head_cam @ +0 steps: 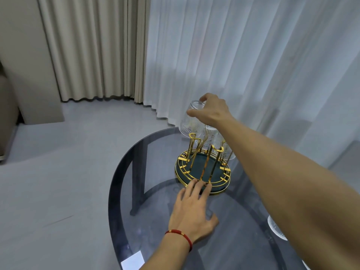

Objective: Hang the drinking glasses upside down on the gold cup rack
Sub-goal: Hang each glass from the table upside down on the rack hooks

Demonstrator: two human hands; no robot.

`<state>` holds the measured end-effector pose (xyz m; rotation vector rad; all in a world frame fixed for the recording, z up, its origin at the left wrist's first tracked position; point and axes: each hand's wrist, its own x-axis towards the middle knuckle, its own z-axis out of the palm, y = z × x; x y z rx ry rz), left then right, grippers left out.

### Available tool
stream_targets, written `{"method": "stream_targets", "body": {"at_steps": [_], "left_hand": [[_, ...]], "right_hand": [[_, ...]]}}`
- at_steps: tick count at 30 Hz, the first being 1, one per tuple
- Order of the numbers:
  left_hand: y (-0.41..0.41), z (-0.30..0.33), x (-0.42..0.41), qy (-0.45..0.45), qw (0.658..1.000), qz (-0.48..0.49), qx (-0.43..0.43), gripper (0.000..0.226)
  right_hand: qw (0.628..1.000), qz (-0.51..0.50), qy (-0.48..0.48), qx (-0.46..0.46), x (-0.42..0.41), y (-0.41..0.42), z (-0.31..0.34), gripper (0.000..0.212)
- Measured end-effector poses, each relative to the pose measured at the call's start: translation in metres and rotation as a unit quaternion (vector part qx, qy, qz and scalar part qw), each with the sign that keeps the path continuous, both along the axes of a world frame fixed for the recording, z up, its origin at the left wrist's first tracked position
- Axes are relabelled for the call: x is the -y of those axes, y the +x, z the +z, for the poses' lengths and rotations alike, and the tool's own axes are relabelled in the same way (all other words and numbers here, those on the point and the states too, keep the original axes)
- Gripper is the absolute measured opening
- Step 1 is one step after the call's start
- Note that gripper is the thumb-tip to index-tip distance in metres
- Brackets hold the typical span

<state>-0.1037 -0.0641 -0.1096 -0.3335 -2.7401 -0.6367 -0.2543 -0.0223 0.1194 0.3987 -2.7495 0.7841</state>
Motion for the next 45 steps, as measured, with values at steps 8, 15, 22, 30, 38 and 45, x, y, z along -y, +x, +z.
{"method": "stream_targets", "body": {"at_steps": [8,15,22,30,38,45], "left_hand": [[0.001,0.001,0.000,0.004,1.000,0.005,-0.008,0.075],[0.002,0.001,0.000,0.011,1.000,0.002,-0.013,0.072],[0.001,0.003,0.001,0.001,1.000,-0.001,-0.019,0.073],[0.003,0.007,0.000,0.000,1.000,0.000,-0.024,0.072],[0.019,0.005,-0.009,-0.029,0.999,0.009,-0.016,0.070],[0.055,0.037,-0.056,0.114,0.993,-0.004,-0.005,0.063]], "right_hand": [[0.988,0.010,0.149,0.029,0.005,-0.009,-0.013,0.071],[0.962,-0.020,0.271,0.042,0.008,-0.010,-0.014,0.073],[0.943,-0.014,0.331,0.034,0.004,-0.002,-0.015,0.052],[0.982,0.026,0.025,-0.186,-0.060,0.121,-0.084,0.042],[0.964,-0.121,-0.096,-0.216,-0.163,0.235,-0.141,0.036],[0.892,-0.408,-0.169,-0.101,-0.227,0.241,-0.156,0.093]]}}
